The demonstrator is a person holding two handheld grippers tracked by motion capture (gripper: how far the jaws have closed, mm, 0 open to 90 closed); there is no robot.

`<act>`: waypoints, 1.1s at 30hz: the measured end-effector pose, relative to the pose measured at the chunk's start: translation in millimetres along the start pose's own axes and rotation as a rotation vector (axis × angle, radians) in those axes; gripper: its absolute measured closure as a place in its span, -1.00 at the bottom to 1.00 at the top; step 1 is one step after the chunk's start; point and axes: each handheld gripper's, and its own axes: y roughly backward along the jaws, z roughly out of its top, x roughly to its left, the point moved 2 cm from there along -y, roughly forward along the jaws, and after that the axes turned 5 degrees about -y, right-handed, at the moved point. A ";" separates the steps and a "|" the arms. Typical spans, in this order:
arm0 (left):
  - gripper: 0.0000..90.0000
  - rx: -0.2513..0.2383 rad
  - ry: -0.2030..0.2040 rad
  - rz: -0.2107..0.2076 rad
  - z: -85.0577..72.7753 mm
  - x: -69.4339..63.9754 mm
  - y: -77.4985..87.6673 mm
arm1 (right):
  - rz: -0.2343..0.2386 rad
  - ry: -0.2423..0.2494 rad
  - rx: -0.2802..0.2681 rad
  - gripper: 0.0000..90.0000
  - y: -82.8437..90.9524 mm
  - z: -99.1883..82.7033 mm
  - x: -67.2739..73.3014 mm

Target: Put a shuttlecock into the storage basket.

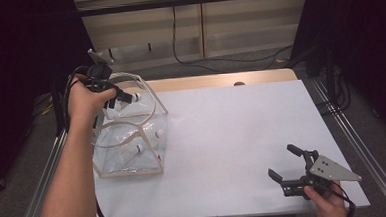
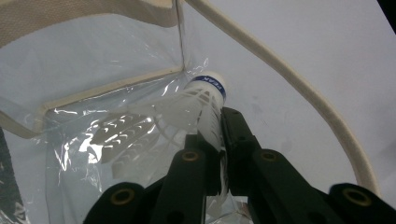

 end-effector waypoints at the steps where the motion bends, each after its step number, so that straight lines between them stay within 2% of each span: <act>1: 0.93 0.003 0.001 0.001 -0.2 0.4 -0.6 | -0.001 0.002 0.001 -0.97 0.1 0.0 -0.3; 11: 0.95 -0.009 0.003 0.029 -0.6 6.0 -5.5 | 0.000 0.001 0.002 -0.97 0.2 -0.1 -0.5; 13: 0.95 -0.027 0.013 0.035 -0.5 6.4 -6.1 | -0.002 0.001 0.000 -0.97 0.2 -0.1 -0.6; 19: 0.95 -0.040 0.010 0.045 -0.7 9.2 -7.4 | -0.002 0.003 0.000 -0.97 0.3 -0.1 -1.1; 33: 0.95 -0.038 0.013 0.046 0.1 10.0 -17.9 | -0.002 0.003 -0.003 -0.97 0.2 -0.1 -1.3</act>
